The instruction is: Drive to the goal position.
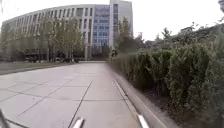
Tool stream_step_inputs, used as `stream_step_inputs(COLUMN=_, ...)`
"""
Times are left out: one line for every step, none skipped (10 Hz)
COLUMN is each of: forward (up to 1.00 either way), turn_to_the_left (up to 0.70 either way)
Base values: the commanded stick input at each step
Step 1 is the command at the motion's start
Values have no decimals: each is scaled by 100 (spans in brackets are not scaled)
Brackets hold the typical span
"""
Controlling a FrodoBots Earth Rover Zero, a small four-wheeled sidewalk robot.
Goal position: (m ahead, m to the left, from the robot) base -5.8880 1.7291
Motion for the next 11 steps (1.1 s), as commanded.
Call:
stream_step_inputs(forward=0, turn_to_the_left=0)
stream_step_inputs(forward=0, turn_to_the_left=0)
stream_step_inputs(forward=0, turn_to_the_left=0)
stream_step_inputs(forward=0, turn_to_the_left=0)
stream_step_inputs(forward=0, turn_to_the_left=0)
stream_step_inputs(forward=0, turn_to_the_left=0)
stream_step_inputs(forward=0, turn_to_the_left=0)
stream_step_inputs(forward=0, turn_to_the_left=0)
stream_step_inputs(forward=3, turn_to_the_left=0)
stream_step_inputs(forward=4, turn_to_the_left=0)
stream_step_inputs(forward=4, turn_to_the_left=0)
